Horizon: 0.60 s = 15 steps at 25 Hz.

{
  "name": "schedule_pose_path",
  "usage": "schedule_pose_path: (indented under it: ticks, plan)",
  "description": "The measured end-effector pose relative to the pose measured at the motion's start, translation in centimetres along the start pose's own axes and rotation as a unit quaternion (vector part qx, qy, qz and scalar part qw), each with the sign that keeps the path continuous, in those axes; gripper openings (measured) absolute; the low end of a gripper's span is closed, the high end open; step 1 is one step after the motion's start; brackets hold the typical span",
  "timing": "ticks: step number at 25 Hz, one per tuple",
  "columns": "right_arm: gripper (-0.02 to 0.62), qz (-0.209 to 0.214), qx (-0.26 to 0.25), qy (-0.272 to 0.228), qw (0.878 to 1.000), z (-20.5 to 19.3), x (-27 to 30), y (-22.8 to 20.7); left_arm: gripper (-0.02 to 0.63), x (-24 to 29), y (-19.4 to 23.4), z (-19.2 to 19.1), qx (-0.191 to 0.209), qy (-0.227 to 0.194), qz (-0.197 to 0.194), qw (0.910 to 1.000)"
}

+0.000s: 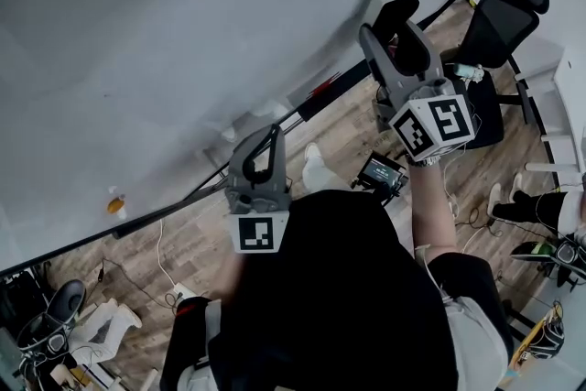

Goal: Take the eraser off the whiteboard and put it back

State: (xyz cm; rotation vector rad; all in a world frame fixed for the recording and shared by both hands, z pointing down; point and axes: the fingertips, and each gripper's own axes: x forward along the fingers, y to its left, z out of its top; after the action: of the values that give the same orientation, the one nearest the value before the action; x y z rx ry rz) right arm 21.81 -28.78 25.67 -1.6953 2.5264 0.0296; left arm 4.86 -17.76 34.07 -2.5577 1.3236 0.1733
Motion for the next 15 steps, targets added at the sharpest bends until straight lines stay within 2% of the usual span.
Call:
schedule_pose_path:
  ticks: [15]
  plan:
    - [0.232,0.013,0.007,0.006,1.0,-0.7,0.8,-1.0,0.002,1.3,-0.8,-0.5,-0.003,0.004,-0.001,1.0]
